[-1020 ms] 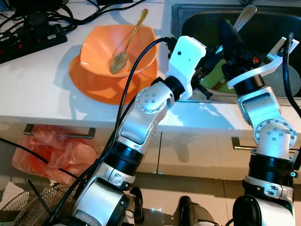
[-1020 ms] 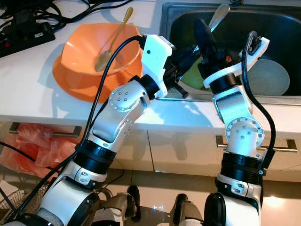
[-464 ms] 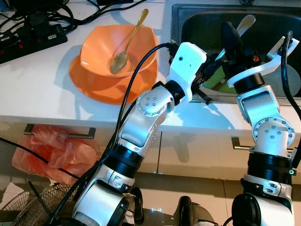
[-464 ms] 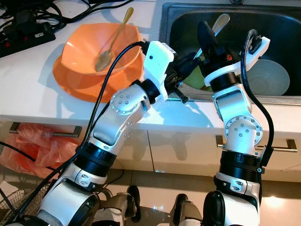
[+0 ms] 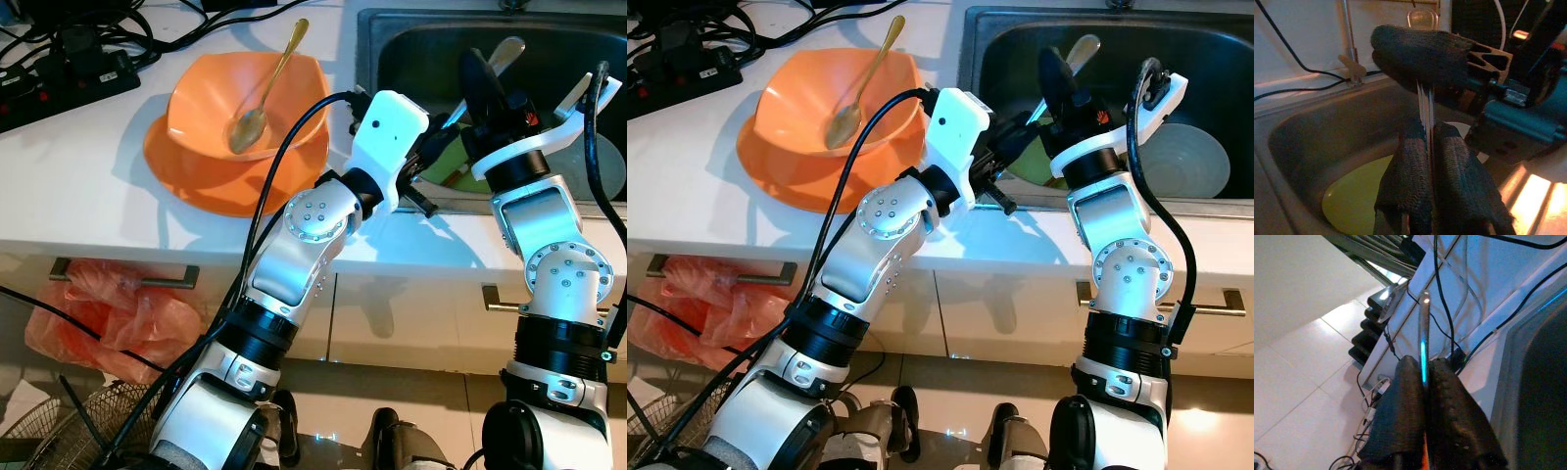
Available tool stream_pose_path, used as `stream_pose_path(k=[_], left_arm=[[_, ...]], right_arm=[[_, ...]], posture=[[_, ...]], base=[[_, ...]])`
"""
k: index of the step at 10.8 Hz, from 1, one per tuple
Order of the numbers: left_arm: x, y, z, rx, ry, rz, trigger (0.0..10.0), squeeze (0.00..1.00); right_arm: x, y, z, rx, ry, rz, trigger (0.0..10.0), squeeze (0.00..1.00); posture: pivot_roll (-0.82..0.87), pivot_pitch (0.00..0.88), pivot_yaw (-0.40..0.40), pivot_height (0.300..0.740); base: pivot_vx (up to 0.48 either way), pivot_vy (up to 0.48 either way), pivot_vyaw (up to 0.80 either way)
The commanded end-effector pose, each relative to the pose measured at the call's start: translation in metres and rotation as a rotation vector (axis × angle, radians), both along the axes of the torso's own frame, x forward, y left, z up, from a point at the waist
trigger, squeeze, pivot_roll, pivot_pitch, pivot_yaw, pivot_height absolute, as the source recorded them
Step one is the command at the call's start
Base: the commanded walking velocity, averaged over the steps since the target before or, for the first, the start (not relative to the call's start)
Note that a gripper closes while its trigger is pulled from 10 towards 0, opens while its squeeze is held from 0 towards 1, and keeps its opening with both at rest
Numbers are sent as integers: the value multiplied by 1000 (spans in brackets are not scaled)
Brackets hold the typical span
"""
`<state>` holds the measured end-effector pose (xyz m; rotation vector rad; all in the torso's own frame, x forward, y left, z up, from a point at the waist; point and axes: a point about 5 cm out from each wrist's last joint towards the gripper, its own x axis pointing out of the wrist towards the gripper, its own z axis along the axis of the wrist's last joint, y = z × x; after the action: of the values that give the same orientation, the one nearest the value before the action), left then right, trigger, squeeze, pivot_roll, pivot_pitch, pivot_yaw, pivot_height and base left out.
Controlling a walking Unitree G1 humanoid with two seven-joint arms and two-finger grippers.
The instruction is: Kitchen organization
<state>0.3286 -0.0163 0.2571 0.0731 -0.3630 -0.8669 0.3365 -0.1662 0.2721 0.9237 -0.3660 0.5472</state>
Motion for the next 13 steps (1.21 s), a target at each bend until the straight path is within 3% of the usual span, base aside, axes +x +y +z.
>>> stream_pose_path(k=[1,9,10,13], left_arm=[[2,2,7,-13,-22,22,10000,0],[7,4,3,40,-26,59,10000,0],[7,5,4,38,-27,64,10000,1000],[9,7,5,14,-22,88,10000,1000]], right_arm=[[-1,-5,-2,4,10,-18,0,0],[-3,-6,-4,-9,17,-14,0,0],[-3,-6,-4,-8,16,-11,0,0],[-2,-6,-5,-3,21,-12,0,0]], posture=[[46,219,32,740],[45,226,37,740],[46,226,38,740],[47,225,37,740]], base=[[0,0,0],[0,0,0],[0,0,0],[0,0,0]])
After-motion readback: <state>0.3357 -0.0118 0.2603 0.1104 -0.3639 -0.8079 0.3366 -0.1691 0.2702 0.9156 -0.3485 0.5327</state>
